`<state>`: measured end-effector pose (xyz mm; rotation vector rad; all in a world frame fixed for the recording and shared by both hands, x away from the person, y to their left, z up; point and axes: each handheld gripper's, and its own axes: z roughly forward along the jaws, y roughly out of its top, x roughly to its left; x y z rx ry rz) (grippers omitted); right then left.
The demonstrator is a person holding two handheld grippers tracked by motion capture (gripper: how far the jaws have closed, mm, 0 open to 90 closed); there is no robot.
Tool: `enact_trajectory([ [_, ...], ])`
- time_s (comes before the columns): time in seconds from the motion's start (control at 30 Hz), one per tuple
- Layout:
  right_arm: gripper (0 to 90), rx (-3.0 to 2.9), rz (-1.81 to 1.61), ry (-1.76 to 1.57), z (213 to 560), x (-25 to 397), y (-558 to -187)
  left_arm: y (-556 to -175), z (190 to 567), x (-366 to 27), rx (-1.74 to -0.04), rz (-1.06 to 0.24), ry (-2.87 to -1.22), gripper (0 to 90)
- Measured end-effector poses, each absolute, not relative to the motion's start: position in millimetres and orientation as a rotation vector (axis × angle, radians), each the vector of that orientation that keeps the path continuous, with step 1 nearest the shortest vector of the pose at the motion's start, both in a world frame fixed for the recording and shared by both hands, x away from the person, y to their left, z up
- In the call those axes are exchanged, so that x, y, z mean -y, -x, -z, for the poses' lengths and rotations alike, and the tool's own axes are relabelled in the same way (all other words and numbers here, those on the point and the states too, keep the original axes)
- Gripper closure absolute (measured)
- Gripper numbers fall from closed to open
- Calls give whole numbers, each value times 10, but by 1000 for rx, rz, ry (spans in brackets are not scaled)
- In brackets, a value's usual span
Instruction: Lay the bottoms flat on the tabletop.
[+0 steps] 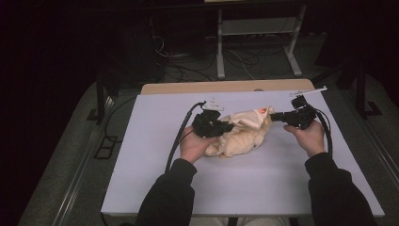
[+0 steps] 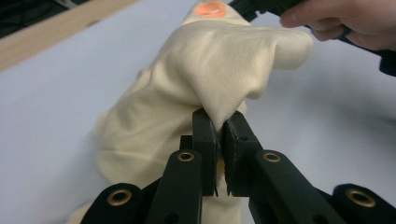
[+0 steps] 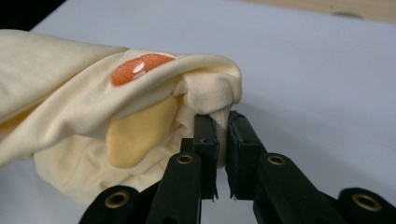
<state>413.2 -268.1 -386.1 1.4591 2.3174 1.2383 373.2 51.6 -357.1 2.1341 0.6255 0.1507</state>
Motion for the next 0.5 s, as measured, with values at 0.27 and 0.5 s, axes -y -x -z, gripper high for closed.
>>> enact_trajectory([
  [0.27, 782, -2279, -1167, -1481, 4024, 2765, -4001, -3690, 3719, -339, -599, -115, -2162, 831],
  [0.5, 622, -2218, -1216, -1507, 3931, 2822, -3889, -3654, 3778, -270, -594, -106, -2176, 831],
])
